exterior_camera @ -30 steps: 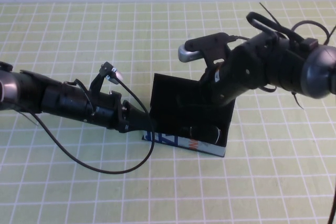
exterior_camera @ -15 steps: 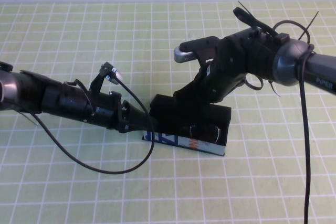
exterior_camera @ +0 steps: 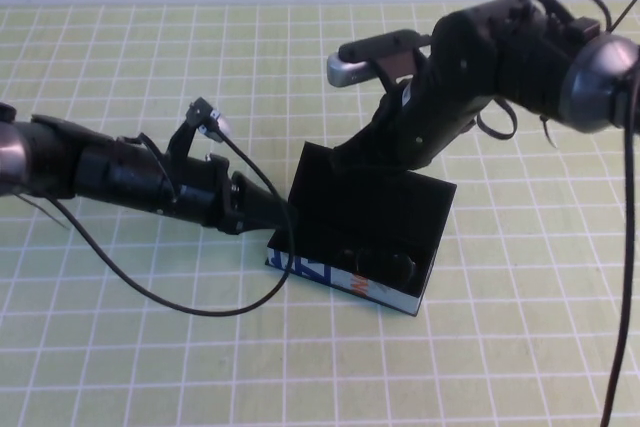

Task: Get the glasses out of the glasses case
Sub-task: Pick up the glasses from the glasses case

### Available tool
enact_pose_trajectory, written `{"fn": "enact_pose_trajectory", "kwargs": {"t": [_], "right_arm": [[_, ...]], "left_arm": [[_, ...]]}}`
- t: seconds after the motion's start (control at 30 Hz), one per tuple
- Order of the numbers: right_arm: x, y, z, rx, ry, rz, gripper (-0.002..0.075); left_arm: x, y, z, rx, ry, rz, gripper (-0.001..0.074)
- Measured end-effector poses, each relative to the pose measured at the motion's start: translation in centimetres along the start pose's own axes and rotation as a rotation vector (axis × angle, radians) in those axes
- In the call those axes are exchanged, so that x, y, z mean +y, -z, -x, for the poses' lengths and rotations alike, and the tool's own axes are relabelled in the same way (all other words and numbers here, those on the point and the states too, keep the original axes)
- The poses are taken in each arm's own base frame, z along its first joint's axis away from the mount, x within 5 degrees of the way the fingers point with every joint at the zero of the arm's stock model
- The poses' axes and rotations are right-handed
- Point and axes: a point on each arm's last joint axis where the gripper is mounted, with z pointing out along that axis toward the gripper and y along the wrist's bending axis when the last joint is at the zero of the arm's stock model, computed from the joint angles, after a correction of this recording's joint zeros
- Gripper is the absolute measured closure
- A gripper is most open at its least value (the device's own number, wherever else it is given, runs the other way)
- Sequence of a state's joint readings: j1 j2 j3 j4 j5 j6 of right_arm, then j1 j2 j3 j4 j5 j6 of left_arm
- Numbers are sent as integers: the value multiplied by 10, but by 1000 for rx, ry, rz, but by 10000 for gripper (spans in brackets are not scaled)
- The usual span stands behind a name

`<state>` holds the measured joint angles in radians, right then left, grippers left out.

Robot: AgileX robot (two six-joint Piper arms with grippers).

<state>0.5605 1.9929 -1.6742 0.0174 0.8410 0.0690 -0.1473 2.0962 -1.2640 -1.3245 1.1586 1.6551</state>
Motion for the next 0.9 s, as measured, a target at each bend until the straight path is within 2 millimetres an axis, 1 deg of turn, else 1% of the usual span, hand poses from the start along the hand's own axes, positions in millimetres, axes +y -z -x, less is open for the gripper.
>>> {"fn": "enact_pose_trajectory", "kwargs": {"t": [0.1, 0.17, 0.27, 0.4, 0.5, 0.6, 0.67, 0.77, 0.9], "right_arm": [[4, 16, 0, -1, 32, 26, 743], [12, 25, -4, 31, 81, 69, 743], [28, 33, -13, 107, 195, 149, 743], [46, 36, -25, 183, 388, 220, 729], [52, 36, -28, 197, 493, 246, 660], [52, 36, -27, 172, 572, 245, 526], [51, 35, -25, 148, 599, 231, 468], [50, 28, -23, 137, 648, 214, 434], [48, 9, -27, 177, 666, 212, 423]], "left_arm": [[-8, 7, 11, -15, -19, 11, 739], [-12, 10, 16, -22, -9, 12, 739], [-13, 11, 19, -26, 27, 15, 739], [-8, 11, 19, -25, 65, 65, 739], [-6, 11, 18, -26, 75, 83, 739], [-6, 11, 18, -26, 77, 85, 739], [-6, 11, 18, -24, 76, 87, 739], [-6, 11, 18, -21, 75, 91, 739], [-5, 11, 18, -19, 74, 103, 739]]}}
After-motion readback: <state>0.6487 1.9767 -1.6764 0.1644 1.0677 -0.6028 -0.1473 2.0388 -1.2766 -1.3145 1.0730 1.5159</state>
